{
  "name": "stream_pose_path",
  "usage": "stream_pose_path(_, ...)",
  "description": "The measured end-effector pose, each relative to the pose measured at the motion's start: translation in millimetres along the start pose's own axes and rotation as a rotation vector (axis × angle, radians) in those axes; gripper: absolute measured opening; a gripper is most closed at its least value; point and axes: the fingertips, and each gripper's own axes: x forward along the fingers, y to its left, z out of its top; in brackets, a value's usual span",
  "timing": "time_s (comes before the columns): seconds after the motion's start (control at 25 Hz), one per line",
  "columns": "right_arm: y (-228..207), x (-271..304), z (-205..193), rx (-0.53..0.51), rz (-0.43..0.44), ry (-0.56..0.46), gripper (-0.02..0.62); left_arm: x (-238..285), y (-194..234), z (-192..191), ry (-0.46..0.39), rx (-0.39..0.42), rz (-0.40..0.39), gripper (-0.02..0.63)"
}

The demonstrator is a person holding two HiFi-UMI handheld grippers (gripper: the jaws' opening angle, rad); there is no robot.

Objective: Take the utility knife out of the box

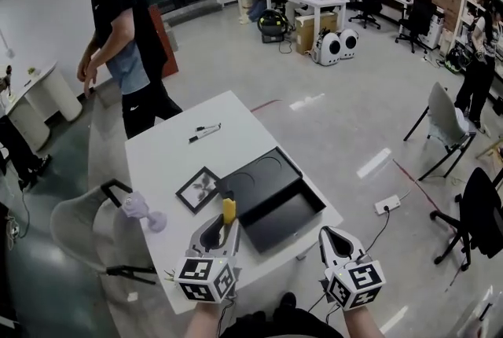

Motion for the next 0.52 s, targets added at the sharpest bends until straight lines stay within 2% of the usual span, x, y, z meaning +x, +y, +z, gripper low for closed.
stream_pose_path(0.52,-3.3,-0.4,2.4,0.0,-0.004,-0.011,0.0,5.1,-6.2,-2.7,0.022,-0.013,-0.01,0.115)
